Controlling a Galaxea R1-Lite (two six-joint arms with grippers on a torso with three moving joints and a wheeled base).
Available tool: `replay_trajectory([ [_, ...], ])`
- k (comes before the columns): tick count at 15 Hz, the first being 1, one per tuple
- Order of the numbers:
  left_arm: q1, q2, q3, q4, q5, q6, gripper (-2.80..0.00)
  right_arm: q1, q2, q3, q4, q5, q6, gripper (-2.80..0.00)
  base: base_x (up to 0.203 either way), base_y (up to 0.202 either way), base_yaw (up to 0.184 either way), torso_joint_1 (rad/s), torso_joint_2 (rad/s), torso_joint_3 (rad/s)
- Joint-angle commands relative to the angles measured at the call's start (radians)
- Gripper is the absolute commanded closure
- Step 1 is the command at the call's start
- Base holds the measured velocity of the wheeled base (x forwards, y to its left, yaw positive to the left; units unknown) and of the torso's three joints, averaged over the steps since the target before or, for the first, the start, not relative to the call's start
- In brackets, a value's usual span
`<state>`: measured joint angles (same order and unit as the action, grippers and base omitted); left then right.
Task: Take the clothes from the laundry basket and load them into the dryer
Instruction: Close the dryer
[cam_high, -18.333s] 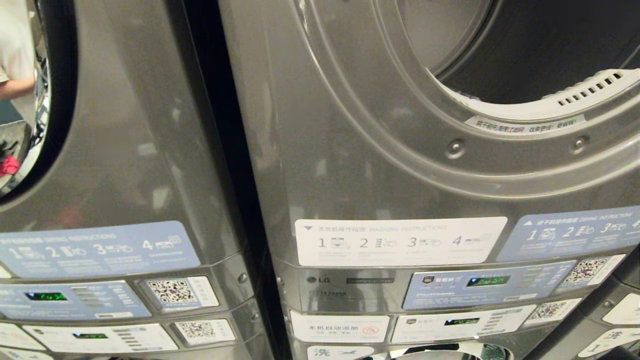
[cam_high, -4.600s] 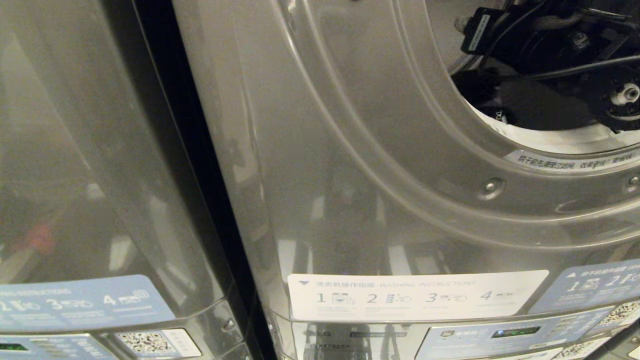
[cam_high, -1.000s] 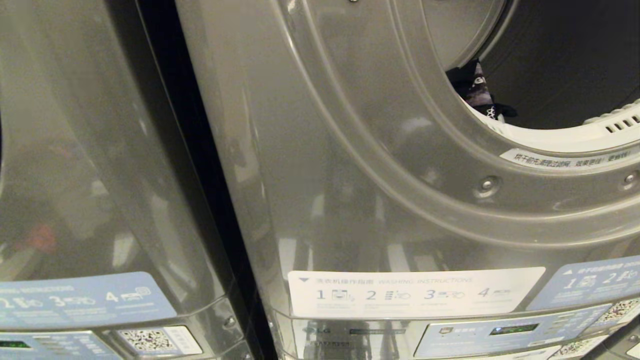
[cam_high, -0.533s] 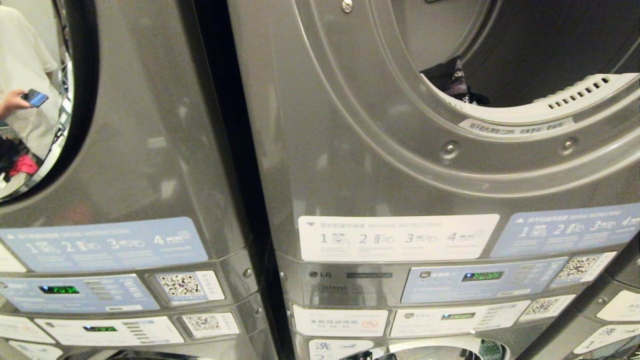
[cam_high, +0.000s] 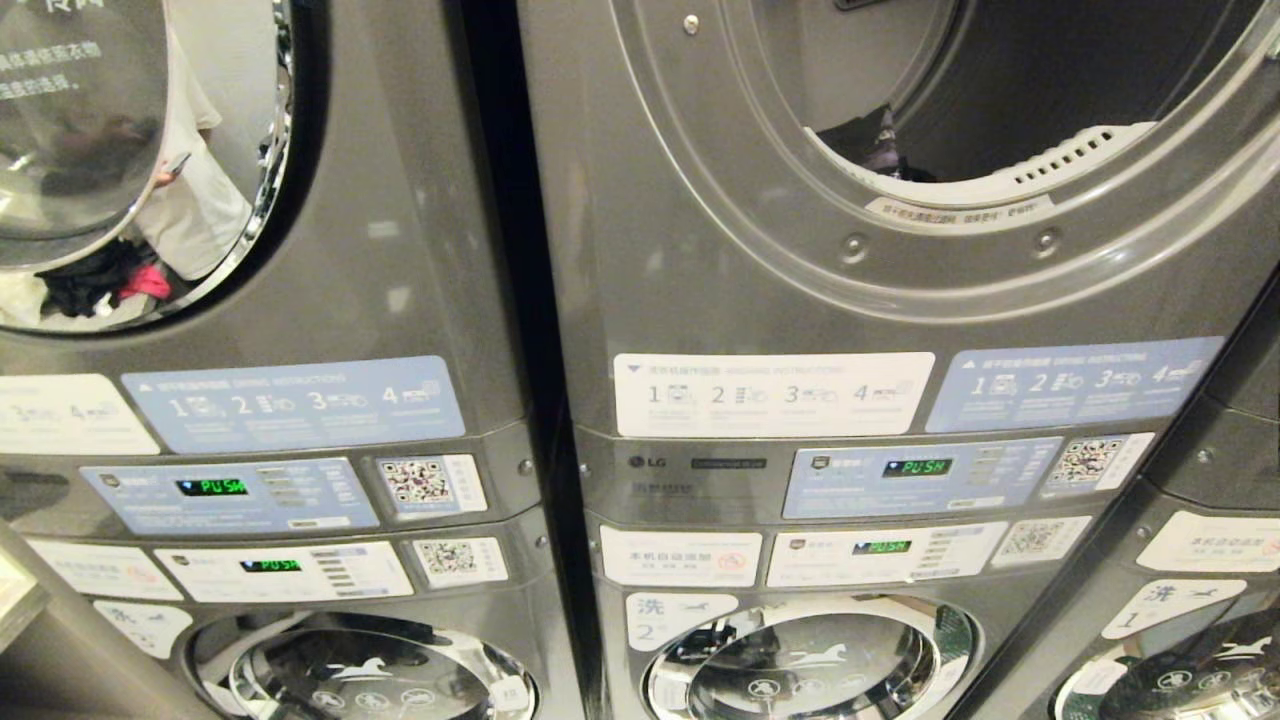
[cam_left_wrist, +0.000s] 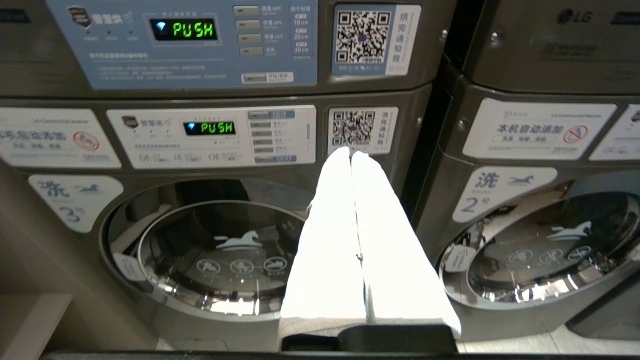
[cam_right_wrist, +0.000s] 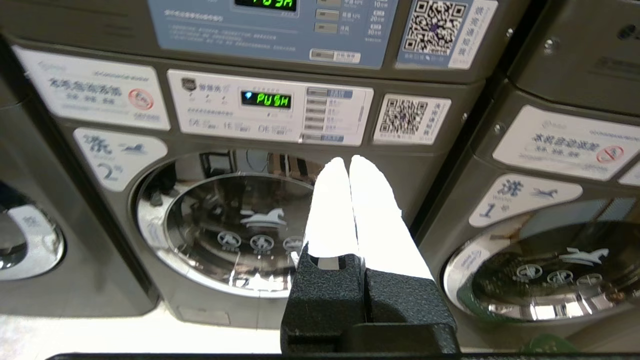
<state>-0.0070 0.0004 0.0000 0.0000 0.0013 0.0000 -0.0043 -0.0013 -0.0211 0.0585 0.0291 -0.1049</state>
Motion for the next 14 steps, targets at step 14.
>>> replay_trajectory([
  [14, 0.001, 0.0, 0.0, 0.0, 0.0, 0.002, 0.0, 0.0, 0.0, 0.0, 0.001, 0.0, -0.001, 0.0, -0.126, 0.0, 0.002, 0.004, 0.0, 0.0],
])
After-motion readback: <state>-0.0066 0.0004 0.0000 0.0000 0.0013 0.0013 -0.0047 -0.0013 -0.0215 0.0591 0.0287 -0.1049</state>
